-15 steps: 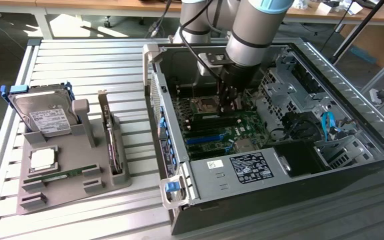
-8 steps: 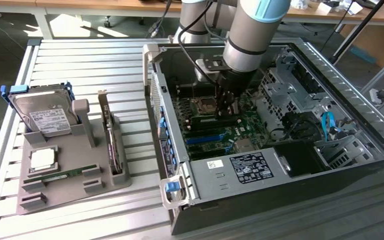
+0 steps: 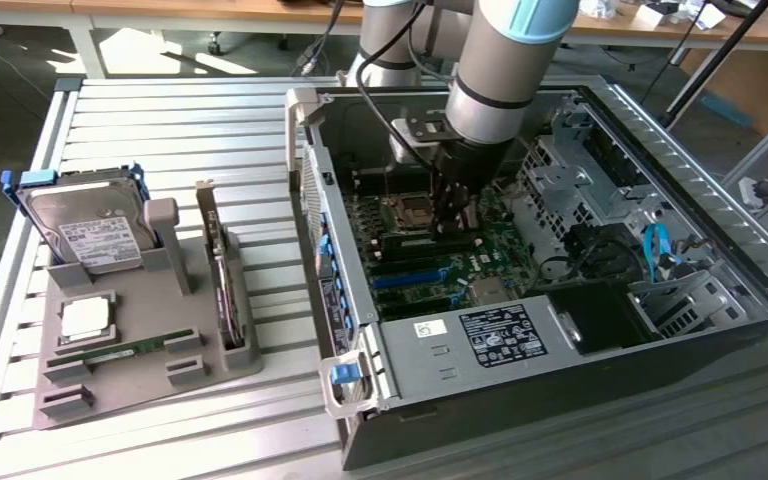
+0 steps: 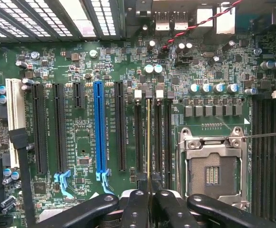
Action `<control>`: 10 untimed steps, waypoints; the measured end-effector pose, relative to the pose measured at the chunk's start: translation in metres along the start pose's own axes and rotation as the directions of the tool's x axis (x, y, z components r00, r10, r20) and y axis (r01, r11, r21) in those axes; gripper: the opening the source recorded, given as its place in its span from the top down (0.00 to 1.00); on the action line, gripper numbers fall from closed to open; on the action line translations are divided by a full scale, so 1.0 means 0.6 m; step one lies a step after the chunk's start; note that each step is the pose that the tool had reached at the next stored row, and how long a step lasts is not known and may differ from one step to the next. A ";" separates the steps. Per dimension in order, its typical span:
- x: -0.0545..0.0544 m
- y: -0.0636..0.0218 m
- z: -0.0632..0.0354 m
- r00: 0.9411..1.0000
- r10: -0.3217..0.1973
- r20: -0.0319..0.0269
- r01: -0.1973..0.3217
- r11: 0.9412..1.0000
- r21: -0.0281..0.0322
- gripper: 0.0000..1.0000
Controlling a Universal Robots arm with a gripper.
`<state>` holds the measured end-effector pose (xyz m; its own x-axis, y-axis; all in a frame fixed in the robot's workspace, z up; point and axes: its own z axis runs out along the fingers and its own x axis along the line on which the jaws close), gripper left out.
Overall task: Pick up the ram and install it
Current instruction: 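Insert the ram into the slot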
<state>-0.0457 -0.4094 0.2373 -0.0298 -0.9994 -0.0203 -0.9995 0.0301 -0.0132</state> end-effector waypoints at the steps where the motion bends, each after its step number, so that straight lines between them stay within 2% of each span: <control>1: 0.000 0.000 0.000 1.000 0.000 -0.009 0.000 1.000 0.000 0.88; 10: 0.000 0.000 0.000 1.000 -0.013 -0.010 0.013 1.000 0.000 0.88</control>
<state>-0.0457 -0.4095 0.2374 -0.0169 -0.9998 -0.0103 -0.9998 0.0170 -0.0134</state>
